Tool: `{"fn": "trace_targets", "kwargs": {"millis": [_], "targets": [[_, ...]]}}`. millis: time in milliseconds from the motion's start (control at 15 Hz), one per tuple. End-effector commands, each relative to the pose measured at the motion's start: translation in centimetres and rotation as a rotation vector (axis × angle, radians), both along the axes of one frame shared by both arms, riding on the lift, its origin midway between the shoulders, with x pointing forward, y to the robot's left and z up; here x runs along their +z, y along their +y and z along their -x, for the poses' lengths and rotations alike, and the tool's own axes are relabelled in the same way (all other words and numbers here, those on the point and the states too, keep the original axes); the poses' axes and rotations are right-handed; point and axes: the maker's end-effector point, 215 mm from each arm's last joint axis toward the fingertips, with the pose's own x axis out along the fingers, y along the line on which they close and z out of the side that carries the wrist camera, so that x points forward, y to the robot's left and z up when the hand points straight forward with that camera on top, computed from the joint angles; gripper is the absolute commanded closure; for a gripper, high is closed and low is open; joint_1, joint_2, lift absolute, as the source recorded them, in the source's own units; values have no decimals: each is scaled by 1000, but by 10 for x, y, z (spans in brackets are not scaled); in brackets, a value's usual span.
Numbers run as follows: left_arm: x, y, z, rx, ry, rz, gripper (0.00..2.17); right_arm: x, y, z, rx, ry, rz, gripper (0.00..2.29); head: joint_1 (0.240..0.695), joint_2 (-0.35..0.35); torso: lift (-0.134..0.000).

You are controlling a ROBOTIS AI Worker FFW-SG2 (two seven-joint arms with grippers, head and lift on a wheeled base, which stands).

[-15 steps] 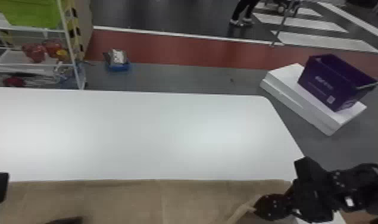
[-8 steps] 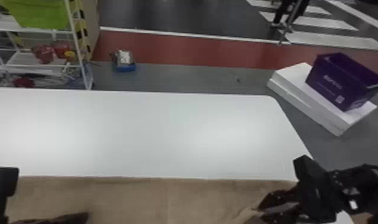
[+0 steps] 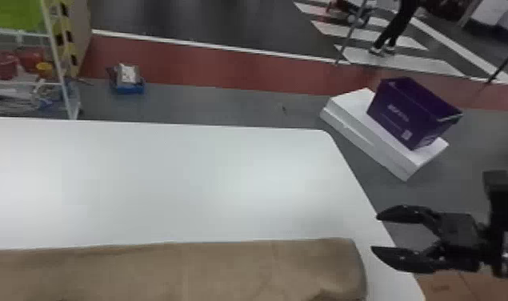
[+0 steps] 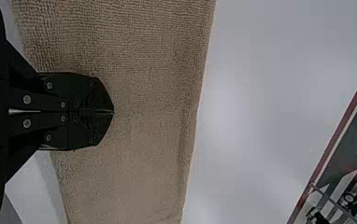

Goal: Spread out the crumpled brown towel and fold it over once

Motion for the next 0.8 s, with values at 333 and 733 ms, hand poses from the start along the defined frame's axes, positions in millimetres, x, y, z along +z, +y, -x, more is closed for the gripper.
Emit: {"fn": "trace_targets", "kwargs": {"millis": [333, 733], "targets": [[21, 11, -8, 12, -100, 62, 1885, -23, -39, 54, -125, -50, -81, 279, 695, -350, -123], [29, 21, -20, 15, -167, 80, 1885, -86, -59, 85, -155, -61, -97, 380, 695, -350, -123]]}}
